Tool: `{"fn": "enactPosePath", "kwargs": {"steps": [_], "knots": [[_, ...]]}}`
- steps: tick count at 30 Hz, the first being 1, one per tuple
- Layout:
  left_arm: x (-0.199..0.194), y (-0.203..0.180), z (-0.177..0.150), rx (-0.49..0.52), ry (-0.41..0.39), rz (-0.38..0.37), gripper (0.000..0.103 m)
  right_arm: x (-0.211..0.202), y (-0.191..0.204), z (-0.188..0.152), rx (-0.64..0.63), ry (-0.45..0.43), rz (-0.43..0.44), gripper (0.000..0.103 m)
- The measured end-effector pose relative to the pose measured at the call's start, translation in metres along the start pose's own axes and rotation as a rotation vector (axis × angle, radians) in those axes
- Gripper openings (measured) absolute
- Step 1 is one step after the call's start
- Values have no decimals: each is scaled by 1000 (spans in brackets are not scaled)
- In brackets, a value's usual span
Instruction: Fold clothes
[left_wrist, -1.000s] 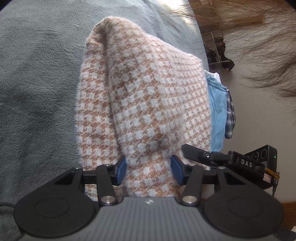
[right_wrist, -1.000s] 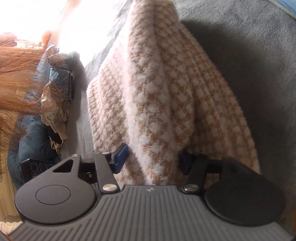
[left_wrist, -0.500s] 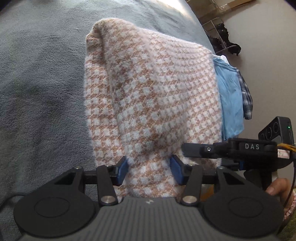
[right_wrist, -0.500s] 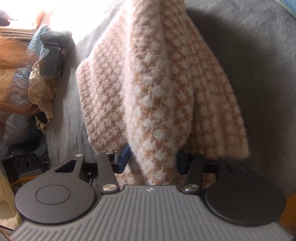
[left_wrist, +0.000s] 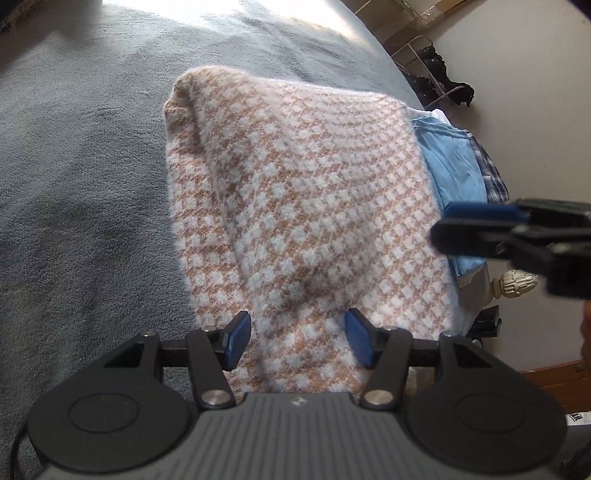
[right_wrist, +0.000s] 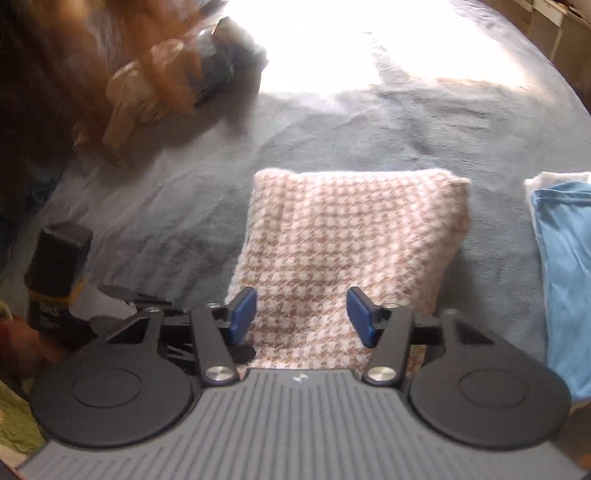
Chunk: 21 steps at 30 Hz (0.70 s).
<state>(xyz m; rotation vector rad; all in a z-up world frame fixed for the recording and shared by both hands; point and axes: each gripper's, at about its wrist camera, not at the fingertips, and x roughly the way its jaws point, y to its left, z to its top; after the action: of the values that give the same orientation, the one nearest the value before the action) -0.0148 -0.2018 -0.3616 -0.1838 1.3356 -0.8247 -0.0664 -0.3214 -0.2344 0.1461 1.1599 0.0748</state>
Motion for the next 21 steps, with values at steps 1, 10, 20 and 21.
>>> {"fn": "enactPosePath", "kwargs": {"steps": [1, 10, 20, 21], "knots": [[0, 1, 0, -1, 2, 3, 58, 19, -3, -12, 17, 54, -1, 35], [-32, 8, 27, 26, -124, 28, 53, 60, -45, -46, 292, 112, 121, 28], [4, 19, 68, 1, -193, 2, 43, 60, -49, -49, 315, 117, 130, 28], [10, 18, 67, 33, -186, 27, 41, 60, -50, -48, 314, 121, 132, 28]]}}
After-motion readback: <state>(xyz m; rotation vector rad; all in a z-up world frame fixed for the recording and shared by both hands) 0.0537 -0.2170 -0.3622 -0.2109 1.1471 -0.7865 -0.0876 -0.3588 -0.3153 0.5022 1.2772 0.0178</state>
